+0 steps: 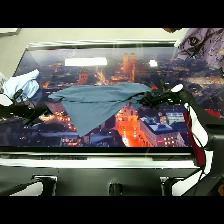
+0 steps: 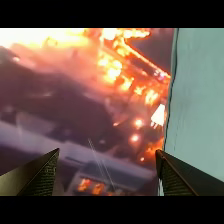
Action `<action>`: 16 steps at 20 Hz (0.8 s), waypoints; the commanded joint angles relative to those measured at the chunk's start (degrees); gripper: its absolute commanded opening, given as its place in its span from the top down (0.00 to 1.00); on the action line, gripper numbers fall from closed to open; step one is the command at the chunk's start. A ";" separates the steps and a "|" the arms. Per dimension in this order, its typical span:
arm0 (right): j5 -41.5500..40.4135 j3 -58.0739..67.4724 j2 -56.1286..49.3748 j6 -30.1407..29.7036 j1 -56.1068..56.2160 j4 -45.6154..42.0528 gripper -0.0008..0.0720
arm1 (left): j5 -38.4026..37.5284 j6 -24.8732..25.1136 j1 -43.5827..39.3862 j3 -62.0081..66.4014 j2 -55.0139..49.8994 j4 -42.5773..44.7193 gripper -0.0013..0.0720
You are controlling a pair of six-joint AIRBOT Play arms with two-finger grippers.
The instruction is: Fold the clothes and pants, and hang the long-sleeved shirts on hangers.
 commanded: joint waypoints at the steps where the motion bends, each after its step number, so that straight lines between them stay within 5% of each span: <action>1: -2.03 -0.02 -0.50 0.20 0.17 -0.04 0.91 | -0.85 4.76 0.09 -1.79 -1.70 -5.29 0.01; 9: -1.64 0.15 3.10 1.88 0.13 -0.24 0.95 | 4.85 17.59 -1.49 -11.06 -5.95 -20.68 0.01; 16: -0.24 0.15 6.93 1.86 0.13 -0.66 0.95 | 5.79 21.46 -8.72 -11.19 -8.76 -28.50 0.01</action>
